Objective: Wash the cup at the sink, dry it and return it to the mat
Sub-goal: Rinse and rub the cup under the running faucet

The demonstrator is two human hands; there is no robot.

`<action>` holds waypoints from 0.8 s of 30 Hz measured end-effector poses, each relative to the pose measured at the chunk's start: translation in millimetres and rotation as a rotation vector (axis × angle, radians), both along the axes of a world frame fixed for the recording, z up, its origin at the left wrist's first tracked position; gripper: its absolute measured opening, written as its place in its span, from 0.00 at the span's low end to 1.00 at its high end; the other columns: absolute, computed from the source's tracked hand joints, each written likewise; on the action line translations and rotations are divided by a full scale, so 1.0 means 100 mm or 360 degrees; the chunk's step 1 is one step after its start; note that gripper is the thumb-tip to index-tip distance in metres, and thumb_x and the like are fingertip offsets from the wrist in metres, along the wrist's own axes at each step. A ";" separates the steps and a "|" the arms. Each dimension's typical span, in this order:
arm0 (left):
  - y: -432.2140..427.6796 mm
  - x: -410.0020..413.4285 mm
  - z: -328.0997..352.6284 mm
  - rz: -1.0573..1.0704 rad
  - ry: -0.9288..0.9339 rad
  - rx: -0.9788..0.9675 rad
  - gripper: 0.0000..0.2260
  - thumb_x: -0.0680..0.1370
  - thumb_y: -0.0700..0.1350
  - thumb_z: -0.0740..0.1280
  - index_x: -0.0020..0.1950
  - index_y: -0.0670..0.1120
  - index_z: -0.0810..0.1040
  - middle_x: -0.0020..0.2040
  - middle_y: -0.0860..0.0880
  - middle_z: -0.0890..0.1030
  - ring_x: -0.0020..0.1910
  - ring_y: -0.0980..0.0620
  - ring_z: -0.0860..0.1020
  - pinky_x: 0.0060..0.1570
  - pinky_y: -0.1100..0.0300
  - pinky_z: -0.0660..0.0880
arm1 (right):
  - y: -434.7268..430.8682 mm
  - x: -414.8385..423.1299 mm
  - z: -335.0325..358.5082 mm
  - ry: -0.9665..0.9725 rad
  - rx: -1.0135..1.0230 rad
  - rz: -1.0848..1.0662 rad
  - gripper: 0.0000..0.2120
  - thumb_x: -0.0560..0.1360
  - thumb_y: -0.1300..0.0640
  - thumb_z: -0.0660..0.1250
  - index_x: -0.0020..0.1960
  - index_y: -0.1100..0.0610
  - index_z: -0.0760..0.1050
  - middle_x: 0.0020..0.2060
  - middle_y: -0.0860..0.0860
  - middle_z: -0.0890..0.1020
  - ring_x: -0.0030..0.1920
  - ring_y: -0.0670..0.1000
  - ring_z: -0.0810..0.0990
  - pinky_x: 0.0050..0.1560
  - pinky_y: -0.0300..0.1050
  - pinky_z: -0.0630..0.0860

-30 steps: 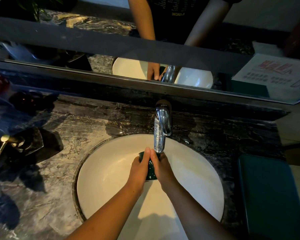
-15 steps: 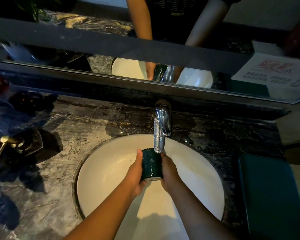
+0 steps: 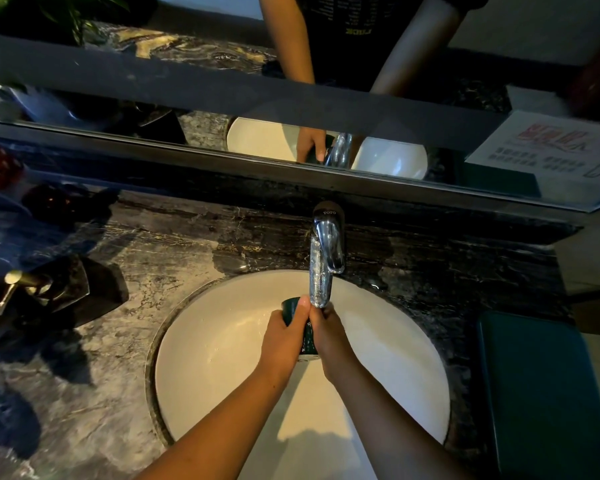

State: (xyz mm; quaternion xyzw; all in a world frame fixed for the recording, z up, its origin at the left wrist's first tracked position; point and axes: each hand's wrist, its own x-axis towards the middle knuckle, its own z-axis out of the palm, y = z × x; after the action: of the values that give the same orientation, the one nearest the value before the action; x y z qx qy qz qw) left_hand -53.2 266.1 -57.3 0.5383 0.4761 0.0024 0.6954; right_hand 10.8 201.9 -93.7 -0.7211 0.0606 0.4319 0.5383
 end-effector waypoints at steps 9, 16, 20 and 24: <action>0.07 -0.06 -0.14 0.0002 -0.0085 -0.0324 0.28 0.82 0.63 0.57 0.63 0.40 0.80 0.58 0.30 0.82 0.49 0.40 0.83 0.42 0.54 0.79 | -0.09 0.00 -0.04 0.0213 0.0202 -0.0164 0.11 0.82 0.45 0.60 0.57 0.46 0.79 0.52 0.54 0.87 0.53 0.54 0.87 0.55 0.57 0.83; 0.05 -0.10 -0.19 0.0067 -0.0073 -0.0540 0.25 0.84 0.63 0.50 0.63 0.51 0.80 0.55 0.43 0.87 0.54 0.46 0.86 0.49 0.53 0.83 | -0.14 0.02 -0.11 0.0434 0.0108 -0.0336 0.21 0.84 0.39 0.55 0.55 0.49 0.83 0.46 0.52 0.90 0.47 0.51 0.89 0.54 0.52 0.81; 0.05 -0.05 -0.19 0.0063 0.0076 -0.0070 0.23 0.86 0.56 0.50 0.58 0.46 0.81 0.52 0.40 0.85 0.53 0.41 0.83 0.58 0.44 0.80 | -0.11 -0.03 -0.12 0.0356 0.0103 -0.0241 0.19 0.85 0.41 0.54 0.58 0.50 0.80 0.49 0.53 0.89 0.50 0.53 0.88 0.54 0.53 0.82; 0.05 -0.01 -0.20 0.0034 0.0209 0.0248 0.22 0.87 0.52 0.50 0.57 0.40 0.79 0.54 0.35 0.82 0.49 0.42 0.80 0.60 0.41 0.77 | -0.08 -0.07 -0.09 0.0108 0.0058 -0.0128 0.16 0.84 0.44 0.59 0.63 0.53 0.75 0.57 0.57 0.84 0.55 0.56 0.84 0.55 0.56 0.83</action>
State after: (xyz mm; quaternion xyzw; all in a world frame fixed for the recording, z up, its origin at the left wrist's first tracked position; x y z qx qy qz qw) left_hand -54.6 270.8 -76.9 0.5847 0.5246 0.0115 0.6187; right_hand 3.5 194.0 -103.0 -0.6932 0.0999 0.4351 0.5659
